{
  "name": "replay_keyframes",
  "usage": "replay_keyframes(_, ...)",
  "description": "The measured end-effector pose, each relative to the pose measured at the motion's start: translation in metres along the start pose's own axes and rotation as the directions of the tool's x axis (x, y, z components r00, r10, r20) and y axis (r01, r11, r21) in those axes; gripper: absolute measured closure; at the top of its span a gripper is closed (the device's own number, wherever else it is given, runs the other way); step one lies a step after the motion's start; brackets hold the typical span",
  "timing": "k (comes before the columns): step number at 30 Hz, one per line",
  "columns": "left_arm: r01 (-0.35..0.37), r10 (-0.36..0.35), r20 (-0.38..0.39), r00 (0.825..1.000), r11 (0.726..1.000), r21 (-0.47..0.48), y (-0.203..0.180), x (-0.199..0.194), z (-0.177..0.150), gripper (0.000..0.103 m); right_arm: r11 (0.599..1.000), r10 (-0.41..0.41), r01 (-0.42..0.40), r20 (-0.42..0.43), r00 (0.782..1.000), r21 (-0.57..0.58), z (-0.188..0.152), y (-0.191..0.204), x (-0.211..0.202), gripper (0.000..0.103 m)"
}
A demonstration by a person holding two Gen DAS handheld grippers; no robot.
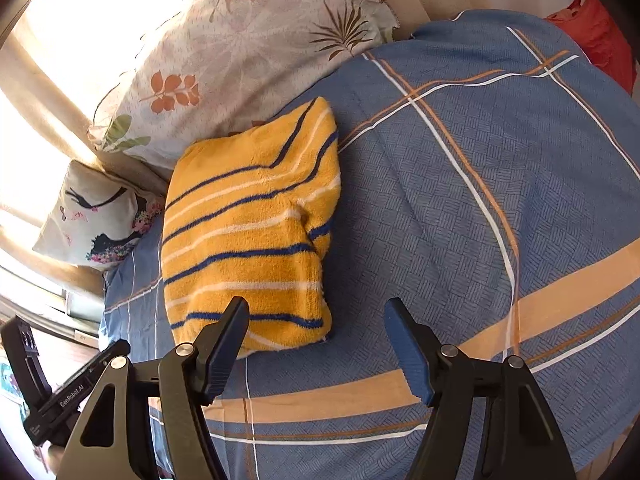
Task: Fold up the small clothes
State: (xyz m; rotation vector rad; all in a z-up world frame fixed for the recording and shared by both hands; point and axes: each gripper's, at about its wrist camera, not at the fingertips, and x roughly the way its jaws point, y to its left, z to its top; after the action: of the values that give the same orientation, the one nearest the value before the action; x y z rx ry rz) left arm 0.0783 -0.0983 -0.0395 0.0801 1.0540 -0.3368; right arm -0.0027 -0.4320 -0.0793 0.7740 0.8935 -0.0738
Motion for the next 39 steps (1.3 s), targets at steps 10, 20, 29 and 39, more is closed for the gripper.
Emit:
replay_keyframes(10, 0.275, -0.289, -0.071, 0.955, 0.947, -0.164, 0.011, 0.055, 0.034, 0.047, 0.999, 0.031, -0.029, -0.035, 0.999, 0.032, 0.046, -0.024, 0.027, 0.025)
replay_keyframes(20, 0.389, -0.419, -0.079, 0.905, 0.887, -0.250, -0.003, 0.106, 0.075, 0.035, 0.988, 0.154, -0.152, -0.091, 0.984, 0.029, 0.083, -0.019, 0.072, 0.025)
replay_keyframes(29, 0.458, -0.536, -0.133, 0.833, 0.805, -0.377, -0.027, 0.149, 0.086, 0.023, 0.941, 0.329, -0.316, -0.101, 0.939, 0.123, 0.096, -0.009, 0.110, 0.017)
replay_keyframes(39, 0.466, -0.502, -0.027, 0.864, 0.820, -0.333, 0.001, 0.075, 0.092, 0.055, 0.885, 0.441, -0.463, -0.237, 0.866, -0.044, 0.088, 0.081, 0.109, 0.054)
